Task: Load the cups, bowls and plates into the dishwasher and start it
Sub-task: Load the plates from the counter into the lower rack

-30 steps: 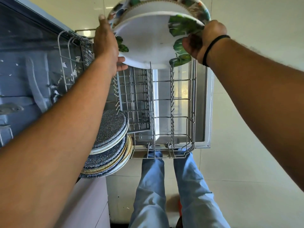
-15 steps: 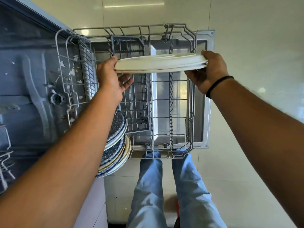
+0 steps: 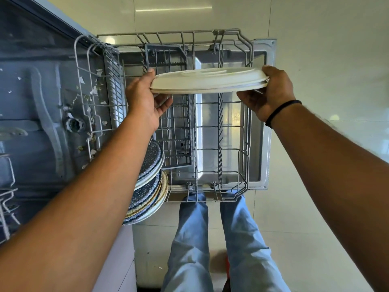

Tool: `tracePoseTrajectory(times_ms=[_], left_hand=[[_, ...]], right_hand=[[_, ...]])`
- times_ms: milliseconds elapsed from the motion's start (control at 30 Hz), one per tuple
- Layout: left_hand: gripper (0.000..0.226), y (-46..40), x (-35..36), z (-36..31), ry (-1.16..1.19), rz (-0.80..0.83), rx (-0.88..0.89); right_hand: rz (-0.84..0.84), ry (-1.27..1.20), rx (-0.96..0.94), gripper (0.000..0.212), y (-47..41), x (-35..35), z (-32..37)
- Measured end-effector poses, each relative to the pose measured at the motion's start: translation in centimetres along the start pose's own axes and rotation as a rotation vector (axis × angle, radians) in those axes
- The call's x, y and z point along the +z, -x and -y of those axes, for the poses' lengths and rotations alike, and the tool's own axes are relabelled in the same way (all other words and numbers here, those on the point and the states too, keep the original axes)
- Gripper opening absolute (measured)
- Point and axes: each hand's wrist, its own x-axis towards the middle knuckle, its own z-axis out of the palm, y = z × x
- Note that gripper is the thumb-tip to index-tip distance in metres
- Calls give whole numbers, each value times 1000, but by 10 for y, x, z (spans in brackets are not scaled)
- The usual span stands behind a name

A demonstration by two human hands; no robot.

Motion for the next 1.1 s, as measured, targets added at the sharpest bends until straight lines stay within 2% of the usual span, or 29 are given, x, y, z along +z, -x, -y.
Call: tracePoseTrajectory(times_ms=[133,233,367,467,567,700,833,1100], left_hand=[[53,1,5,-3,44,-14,-22],[61,-3,8,-3,64,-34,-46],[59,0,8,-2,63,-25,-70],[51,3,4,-5,52,-36,-71],[33,4,3,-13,123,-127,-24],[28,19,8,-23,176,-240,75],[30,37,12,-29,184,-264,119],[35,21,0,-5,143,-203,32]], right_hand=[[14,-16,-2,41,3,2,-1],[27,11,11,39,7,2,-4],[26,27,-5,32,11,2,-4],[32,-81,-20,25,13,1,1],[52,-191,-48,23,20,5,1],[31,-234,-77,20,34,11,6],[3,-200,-88,18,43,9,16],[-35,-79,-56,21,34,2,0]])
